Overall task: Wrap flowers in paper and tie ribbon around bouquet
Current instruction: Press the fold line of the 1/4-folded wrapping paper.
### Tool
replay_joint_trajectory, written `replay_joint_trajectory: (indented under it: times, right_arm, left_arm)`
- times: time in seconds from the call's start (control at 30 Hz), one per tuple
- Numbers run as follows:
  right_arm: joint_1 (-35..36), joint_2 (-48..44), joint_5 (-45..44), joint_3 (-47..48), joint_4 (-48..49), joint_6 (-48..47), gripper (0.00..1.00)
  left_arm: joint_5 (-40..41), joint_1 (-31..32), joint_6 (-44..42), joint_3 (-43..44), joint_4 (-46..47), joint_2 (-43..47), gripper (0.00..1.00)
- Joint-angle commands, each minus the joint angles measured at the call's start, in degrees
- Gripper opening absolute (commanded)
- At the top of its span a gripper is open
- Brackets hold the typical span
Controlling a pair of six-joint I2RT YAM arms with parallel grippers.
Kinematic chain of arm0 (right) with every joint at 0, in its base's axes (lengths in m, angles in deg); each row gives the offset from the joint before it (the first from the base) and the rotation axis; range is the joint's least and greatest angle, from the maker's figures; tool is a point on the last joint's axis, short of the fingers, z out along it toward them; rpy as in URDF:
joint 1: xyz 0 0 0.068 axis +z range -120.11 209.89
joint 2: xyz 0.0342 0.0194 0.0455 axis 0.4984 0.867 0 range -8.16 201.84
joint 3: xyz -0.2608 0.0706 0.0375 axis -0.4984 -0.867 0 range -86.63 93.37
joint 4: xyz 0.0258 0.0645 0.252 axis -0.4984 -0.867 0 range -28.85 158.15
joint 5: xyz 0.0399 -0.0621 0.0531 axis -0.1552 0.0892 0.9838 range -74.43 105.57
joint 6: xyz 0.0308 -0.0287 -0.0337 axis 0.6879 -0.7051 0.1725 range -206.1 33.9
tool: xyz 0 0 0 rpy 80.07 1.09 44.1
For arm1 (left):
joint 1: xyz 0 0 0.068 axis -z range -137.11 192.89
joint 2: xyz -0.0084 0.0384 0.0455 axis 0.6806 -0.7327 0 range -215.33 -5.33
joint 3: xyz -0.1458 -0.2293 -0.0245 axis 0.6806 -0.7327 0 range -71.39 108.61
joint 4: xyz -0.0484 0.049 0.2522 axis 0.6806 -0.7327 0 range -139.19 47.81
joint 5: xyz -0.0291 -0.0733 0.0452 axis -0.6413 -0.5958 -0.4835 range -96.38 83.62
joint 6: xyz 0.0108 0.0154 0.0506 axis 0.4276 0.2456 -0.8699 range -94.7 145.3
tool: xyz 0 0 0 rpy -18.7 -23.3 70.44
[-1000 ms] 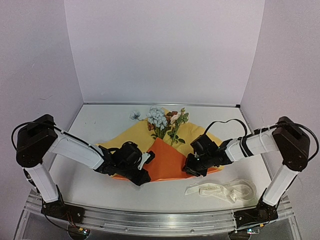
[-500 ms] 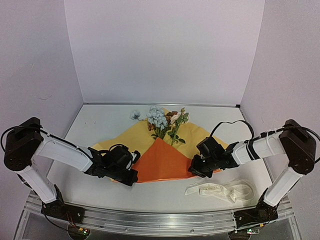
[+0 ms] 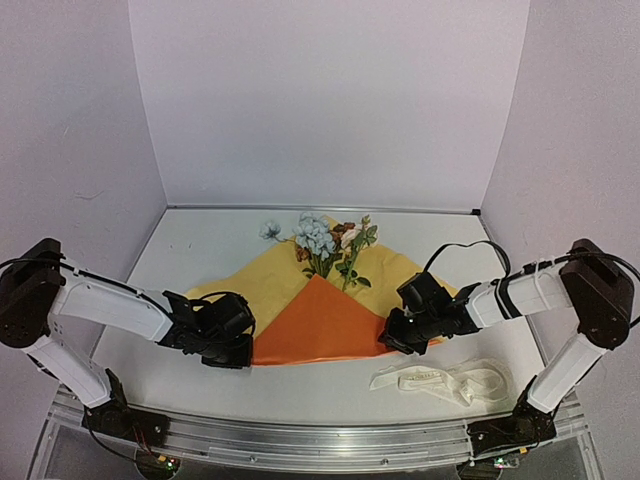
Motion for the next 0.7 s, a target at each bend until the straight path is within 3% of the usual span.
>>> replay_joint_trajectory:
  times: [0.0,0.17,0.67]
  right_arm:
    - [-0.40,0.11,1.55,1.21,-4.86,-0.75,0.21]
    - [0.81,-1.20,3.44,5.32,-12.19,-5.59,0.23]
    - [-0.09,-4.80,0.95,-0.53,-13.55,-6.07,0.21]
  left_arm:
    - [2.19,-0.49,3.76,-1.28,-11.56,-2.53,0.00]
    - [2.17,-0.49,3.20,-0.58,-11.53,-3.81,0.00]
    - [1.79,-0.48,2.31,-0.61,-11.22,-4.65,0.00]
